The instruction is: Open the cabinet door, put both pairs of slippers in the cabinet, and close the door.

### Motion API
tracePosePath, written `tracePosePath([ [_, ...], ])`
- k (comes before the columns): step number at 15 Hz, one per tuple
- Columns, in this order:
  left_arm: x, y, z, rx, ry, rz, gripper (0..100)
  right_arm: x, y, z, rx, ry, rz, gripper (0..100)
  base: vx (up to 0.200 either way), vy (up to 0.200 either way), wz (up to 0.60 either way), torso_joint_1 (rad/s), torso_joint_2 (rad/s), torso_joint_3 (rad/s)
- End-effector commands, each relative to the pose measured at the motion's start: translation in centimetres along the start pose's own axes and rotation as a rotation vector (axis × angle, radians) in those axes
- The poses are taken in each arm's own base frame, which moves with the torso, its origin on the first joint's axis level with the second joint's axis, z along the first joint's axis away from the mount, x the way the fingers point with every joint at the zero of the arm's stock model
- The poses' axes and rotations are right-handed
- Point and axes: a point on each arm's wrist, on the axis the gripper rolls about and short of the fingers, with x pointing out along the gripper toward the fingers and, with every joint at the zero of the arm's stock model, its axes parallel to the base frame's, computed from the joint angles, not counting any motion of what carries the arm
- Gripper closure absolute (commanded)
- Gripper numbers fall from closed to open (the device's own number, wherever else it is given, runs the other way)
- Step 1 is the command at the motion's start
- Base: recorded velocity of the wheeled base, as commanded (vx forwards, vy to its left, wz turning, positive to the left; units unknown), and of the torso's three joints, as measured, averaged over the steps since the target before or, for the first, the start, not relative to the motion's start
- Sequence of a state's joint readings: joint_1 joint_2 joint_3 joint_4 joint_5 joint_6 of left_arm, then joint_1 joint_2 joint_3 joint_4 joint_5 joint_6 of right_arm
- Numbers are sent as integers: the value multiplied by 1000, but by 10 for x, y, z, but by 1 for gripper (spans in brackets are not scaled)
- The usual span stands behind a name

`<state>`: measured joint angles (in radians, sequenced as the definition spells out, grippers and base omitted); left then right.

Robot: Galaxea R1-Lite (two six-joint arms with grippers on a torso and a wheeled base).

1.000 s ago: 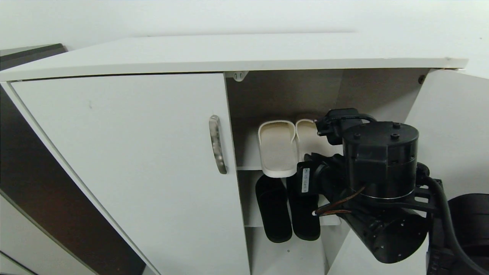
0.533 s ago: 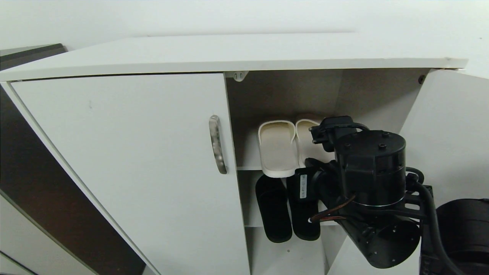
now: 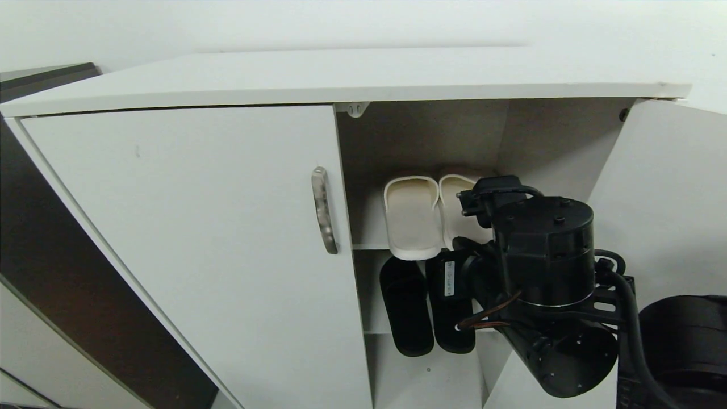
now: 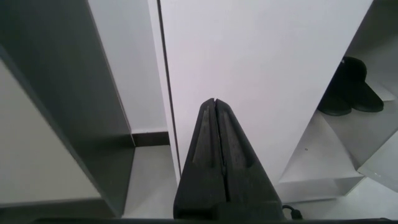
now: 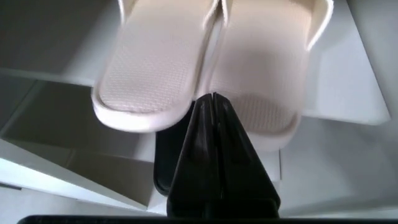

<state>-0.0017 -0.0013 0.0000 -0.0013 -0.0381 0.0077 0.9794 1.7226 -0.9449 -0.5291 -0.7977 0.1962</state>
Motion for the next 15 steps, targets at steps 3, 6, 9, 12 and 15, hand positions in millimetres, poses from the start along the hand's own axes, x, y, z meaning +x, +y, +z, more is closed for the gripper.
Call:
tracePosePath([
  [3, 0, 0, 0, 0, 1, 0, 100, 0, 1, -1, -2, 3, 0, 100, -200, 0, 0, -1, 2, 7],
  [6, 0, 0, 0, 0, 1, 0, 100, 1, 1, -2, -4, 5, 0, 100, -200, 0, 0, -1, 4, 4],
  [9, 0, 0, 0, -2, 1, 0, 100, 0, 0, -4, 2, 0, 2, 100, -200, 0, 0, 1, 6, 1],
  [12, 0, 0, 0, -2, 1, 0, 100, 0, 0, -5, 4, -6, 4, 100, -200, 0, 0, -1, 1, -1],
  [15, 0, 0, 0, -2, 1, 0, 100, 0, 0, -5, 5, -7, 4, 100, -200, 0, 0, 2, -2, 2],
])
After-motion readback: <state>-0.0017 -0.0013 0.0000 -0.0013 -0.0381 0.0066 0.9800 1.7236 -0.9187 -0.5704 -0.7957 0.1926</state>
